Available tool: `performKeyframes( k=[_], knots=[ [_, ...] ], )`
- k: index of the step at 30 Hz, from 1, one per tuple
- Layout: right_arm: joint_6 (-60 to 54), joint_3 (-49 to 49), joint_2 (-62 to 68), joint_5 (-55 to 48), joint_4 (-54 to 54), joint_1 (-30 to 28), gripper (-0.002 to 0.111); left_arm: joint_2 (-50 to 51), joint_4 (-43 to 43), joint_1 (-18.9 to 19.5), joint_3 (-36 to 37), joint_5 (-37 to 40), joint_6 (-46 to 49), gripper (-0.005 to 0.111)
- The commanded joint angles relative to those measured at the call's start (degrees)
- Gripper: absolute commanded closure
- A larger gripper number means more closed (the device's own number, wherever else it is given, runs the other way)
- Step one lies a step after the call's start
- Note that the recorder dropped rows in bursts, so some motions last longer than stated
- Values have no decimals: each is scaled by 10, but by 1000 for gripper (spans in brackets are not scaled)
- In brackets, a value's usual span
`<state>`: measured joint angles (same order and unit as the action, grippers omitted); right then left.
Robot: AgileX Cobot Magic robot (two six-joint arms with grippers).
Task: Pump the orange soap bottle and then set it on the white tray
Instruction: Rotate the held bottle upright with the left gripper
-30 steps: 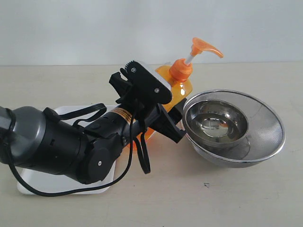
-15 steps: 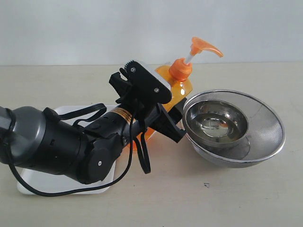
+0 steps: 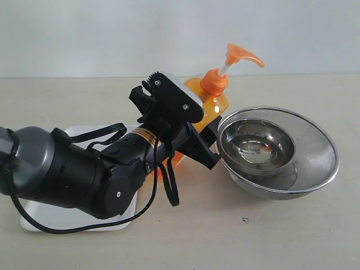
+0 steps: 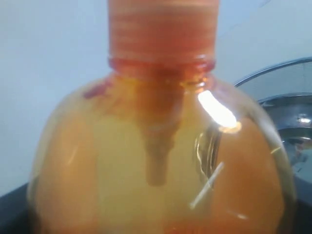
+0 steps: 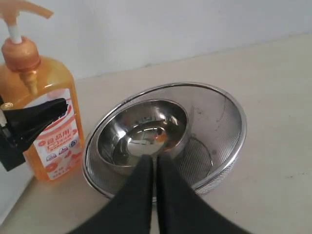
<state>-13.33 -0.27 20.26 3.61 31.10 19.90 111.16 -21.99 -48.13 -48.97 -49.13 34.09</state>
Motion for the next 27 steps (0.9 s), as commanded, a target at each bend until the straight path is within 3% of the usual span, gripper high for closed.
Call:
performKeyframes(
  k=[1,6,16,19,27],
  knots=[
    [-18,3,-3,6,-7,0,109,-1,1,-5,-4,-29,-20,102],
    [-93,3,-3,-27,-21,0,109,-1,1,-5,-4,-29,-48,102],
    [-92,3,-3,-30,-21,0,109,-1,-46,-5,-4,-37,-80,102],
    [-27,3,-3,-28,16,0,109,-1,-50,-5,-4,-52,-131,102],
    [-22,3,-3,-28,16,0,109,2,-76,-5,-4,-70,-184,102]
  ],
)
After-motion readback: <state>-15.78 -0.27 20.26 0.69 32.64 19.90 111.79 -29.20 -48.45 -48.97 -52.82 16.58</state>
